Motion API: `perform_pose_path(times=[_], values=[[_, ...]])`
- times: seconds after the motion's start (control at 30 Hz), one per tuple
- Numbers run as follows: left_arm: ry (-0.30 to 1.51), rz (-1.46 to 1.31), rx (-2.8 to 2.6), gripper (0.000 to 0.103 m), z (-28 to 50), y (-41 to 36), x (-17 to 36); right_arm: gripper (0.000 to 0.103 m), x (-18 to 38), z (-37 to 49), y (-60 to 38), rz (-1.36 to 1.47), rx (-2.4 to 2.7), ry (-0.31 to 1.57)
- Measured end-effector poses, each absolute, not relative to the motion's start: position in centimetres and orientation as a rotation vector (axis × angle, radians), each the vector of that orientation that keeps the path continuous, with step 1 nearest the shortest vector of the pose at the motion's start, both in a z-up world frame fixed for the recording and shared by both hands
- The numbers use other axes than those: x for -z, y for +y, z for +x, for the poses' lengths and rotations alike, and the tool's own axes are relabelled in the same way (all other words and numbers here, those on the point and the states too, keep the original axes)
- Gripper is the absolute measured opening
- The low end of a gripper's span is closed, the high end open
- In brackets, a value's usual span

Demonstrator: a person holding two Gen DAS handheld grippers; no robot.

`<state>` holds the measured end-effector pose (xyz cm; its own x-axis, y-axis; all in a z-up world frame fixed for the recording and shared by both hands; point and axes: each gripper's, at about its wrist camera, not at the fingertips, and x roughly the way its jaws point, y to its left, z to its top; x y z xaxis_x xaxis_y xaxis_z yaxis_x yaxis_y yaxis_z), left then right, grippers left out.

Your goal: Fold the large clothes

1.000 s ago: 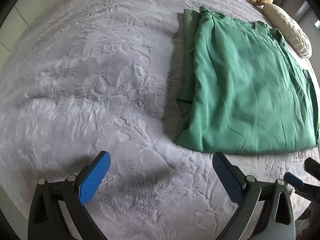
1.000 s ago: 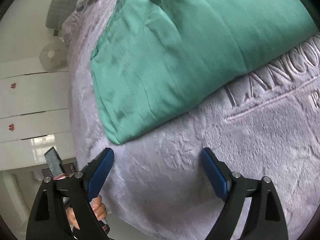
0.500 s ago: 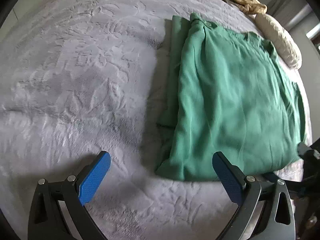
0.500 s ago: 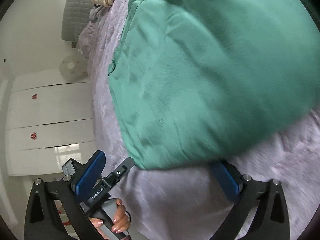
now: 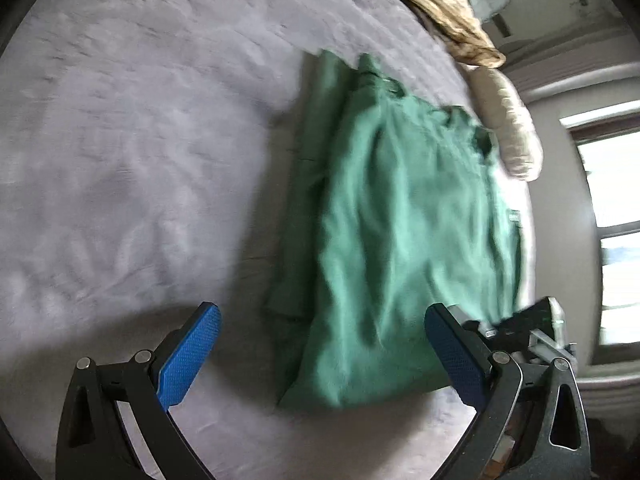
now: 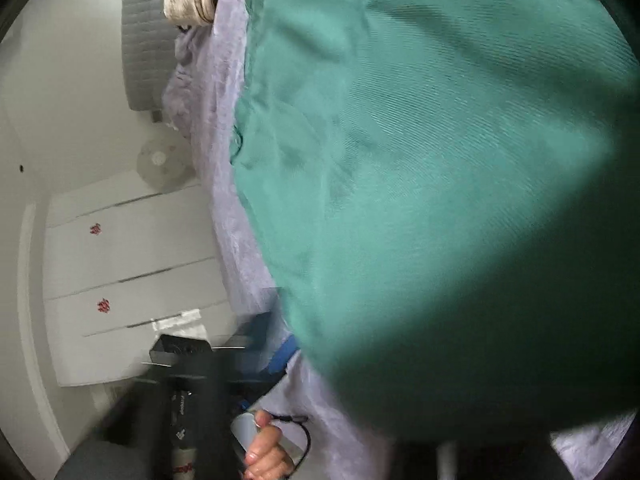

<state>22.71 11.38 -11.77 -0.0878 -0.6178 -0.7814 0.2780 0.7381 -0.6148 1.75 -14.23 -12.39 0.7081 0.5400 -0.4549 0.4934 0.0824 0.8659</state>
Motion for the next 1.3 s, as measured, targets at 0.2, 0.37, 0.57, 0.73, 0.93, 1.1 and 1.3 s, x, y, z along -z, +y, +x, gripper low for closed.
perform_pose_path(times=[0.2, 0.37, 0.57, 0.73, 0.93, 1.1, 1.3], values=[[1.538, -0.409, 0.903, 0.102, 25.1, 8.1, 13.0, 0.01, 9.0, 1.4, -15.7, 1.518, -0.168, 0.762], [1.59, -0.5, 0.999, 0.102, 26.2, 5.6, 13.5, 0.01, 7.4, 1.5, -16.0, 1.471, -0.205, 0.759], [1.555, -0.172, 0.961, 0.028, 24.8, 0.9, 12.4, 0.013, 8.7, 1.0, -14.7, 1.405, -0.193, 0.899], [1.497, -0.105, 0.924, 0.021, 24.1, 0.0, 11.2, 0.014, 8.4, -1.3, -15.4, 1.27, -0.183, 1.1], [1.398, -0.052, 0.911, 0.019, 22.8, -0.7, 7.2, 0.015, 3.9, -5.0, -22.8, 1.082, 0.015, 0.971], [1.31, -0.006, 0.945, 0.018, 21.2, -2.7, 2.6, 0.009, 6.8, -4.1, -26.1, 0.985, 0.162, 1.045], [1.173, 0.141, 1.031, 0.018, 17.1, -9.1, -3.7, 0.008, 9.9, -4.3, -25.6, 0.963, 0.161, 1.074]])
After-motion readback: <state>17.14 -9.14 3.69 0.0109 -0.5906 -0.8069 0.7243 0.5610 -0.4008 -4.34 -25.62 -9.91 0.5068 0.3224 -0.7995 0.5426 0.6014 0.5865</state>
